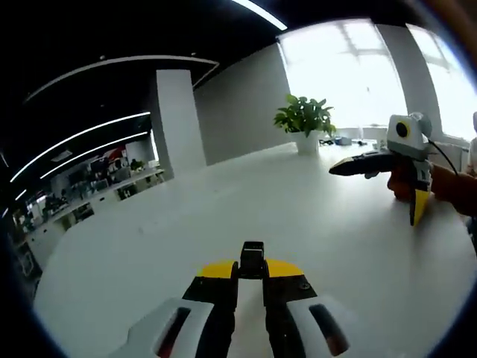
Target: Snap the two parts of the plastic buckle together until the buckle closes and remains connected.
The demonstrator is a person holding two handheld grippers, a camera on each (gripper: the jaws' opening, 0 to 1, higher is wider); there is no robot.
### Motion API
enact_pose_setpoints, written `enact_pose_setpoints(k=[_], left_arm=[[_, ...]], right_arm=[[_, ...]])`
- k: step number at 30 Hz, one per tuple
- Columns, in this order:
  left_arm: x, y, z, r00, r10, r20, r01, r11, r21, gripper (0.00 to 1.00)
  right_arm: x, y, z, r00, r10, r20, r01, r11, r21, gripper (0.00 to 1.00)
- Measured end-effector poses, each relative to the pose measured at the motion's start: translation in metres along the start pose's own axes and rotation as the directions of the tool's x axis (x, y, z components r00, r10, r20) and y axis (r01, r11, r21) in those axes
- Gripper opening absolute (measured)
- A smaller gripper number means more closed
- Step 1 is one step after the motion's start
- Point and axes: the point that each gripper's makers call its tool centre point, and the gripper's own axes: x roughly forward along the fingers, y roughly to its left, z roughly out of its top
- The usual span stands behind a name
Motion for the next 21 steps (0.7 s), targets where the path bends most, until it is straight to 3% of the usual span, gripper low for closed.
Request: enact_pose_setpoints(k=[10, 17, 21], left_arm=[[-0.003, 0.015, -0.004, 0.998, 0.063, -0.008, -0.063, 0.996, -0.061, 0.10], [-0.004, 0.019, -0.007, 0.995, 0.098, -0.020, -0.099, 0.993, -0.059, 0.10], [-0.004, 0.021, -0.007, 0.995, 0.099, -0.018, -0.100, 0.993, -0.063, 0.10]], right_arm=[[0.001, -0.006, -0.002, 0.999, -0.033, -0.001, 0.033, 0.998, 0.049, 1.00], [0.007, -0.006, -0.008, 0.997, -0.067, -0.023, 0.067, 0.998, -0.012, 1.00], [0.006, -0.010, -0.009, 0.997, -0.077, -0.027, 0.077, 0.997, 0.001, 0.98]])
